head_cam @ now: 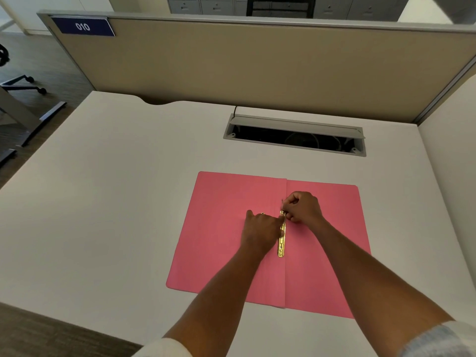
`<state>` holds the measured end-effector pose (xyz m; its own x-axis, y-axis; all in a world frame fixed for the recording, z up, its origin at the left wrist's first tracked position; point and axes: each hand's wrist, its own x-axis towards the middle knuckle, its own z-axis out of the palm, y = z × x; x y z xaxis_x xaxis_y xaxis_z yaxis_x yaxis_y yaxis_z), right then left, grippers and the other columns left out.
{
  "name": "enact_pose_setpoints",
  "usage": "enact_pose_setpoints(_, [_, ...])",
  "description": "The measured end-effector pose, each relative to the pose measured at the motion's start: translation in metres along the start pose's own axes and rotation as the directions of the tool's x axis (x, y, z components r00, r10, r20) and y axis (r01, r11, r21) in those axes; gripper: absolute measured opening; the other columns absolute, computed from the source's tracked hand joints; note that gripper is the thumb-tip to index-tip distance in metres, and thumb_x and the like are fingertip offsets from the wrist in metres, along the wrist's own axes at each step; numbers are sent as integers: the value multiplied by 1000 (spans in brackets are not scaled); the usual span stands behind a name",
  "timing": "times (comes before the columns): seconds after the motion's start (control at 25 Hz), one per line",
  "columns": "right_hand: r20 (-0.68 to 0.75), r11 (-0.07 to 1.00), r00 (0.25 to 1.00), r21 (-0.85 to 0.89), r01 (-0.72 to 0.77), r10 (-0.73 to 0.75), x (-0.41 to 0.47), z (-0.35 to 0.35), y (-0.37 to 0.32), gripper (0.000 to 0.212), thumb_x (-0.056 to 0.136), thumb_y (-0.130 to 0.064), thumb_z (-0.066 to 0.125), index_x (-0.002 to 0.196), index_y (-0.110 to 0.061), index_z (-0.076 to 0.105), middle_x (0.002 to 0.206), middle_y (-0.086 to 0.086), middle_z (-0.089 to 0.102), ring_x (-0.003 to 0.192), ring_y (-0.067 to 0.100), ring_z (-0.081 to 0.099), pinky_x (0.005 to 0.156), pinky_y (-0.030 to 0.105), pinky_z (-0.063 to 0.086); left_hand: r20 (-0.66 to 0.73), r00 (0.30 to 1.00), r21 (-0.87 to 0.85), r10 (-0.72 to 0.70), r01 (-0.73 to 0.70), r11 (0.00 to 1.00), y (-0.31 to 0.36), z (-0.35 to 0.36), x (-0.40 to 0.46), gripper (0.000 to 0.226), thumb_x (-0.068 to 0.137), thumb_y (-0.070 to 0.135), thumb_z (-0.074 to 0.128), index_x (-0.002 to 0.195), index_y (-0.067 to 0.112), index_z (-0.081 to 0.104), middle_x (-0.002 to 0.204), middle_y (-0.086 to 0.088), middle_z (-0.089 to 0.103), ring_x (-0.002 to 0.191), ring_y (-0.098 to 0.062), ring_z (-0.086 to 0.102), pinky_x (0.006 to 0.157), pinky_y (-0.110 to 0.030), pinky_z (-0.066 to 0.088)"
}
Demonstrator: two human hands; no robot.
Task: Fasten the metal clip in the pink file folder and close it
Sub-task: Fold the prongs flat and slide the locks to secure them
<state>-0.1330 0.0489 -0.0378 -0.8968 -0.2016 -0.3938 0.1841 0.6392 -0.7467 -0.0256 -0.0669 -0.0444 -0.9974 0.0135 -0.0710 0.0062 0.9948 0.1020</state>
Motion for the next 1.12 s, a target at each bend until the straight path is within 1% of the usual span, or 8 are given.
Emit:
enact_pose_setpoints(0.2, [-9,993,999,115,-38,39,-12,-4,6,3,84,-4,69,85,-6,71,72,13,74,57,18,66,66,36,61,4,1000,12,19,-19,1000,0,0,1,25,94,34,49,114,24,60,82,-5,73,84,-30,67,80,-40,34])
enact_pose_setpoints(0.36, [-39,989,996,131,-76,81,-36,-6,14,10,87,-1,61,85,-6,70,71,13,73,54,19,65,57,30,59,39,999,32,23,-24,999,0,-1,1,29,96,36,48,119,23,59,88,-6,74,88,-30,67,82,-40,36])
enact_pose_setpoints(0.48, [-89,982,988,149,-114,128,-62,-1,25,14,87,-2,59,79,-7,70,69,15,72,53,23,65,58,37,62,82,996,42,33,-37,998,2,-6,1,32,96,40,49,119,20,59,92,-5,74,89,-29,67,84,-40,36])
enact_pose_setpoints(0.68, [-40,949,967,203,-240,253,-98,13,30,20,85,-20,72,72,-5,67,68,17,72,50,23,61,59,42,59,173,984,88,40,-56,994,3,-22,6,32,93,44,53,110,18,63,90,-5,71,88,-27,67,93,-45,36])
enact_pose_setpoints(0.84, [46,894,940,296,-336,338,-116,19,20,38,77,-36,81,79,-1,66,67,16,74,47,21,63,45,29,56,199,980,124,26,-51,991,2,-27,5,26,92,34,56,111,19,63,92,-3,71,90,-27,67,98,-48,34])
enact_pose_setpoints(0.92, [73,864,933,358,-354,352,-121,21,15,41,75,-32,83,86,3,65,69,18,74,48,23,64,41,27,54,189,982,136,28,-54,989,3,-27,3,24,91,29,57,113,20,63,93,-3,71,91,-27,67,97,-46,34])
enact_pose_setpoints(1.0, [63,862,931,358,-358,361,-125,24,14,32,76,-17,82,91,5,64,67,19,73,46,22,64,42,28,55,195,980,126,33,-58,990,4,-27,2,27,90,31,59,115,21,62,95,-3,72,93,-26,67,97,-46,33])
enact_pose_setpoints(1.12, [-49,921,943,236,-310,330,-132,29,22,12,77,-3,74,86,-4,67,66,13,73,50,23,69,55,39,63,198,980,108,35,-58,992,3,-27,2,33,88,38,62,116,21,62,96,-3,72,93,-26,67,97,-45,34])
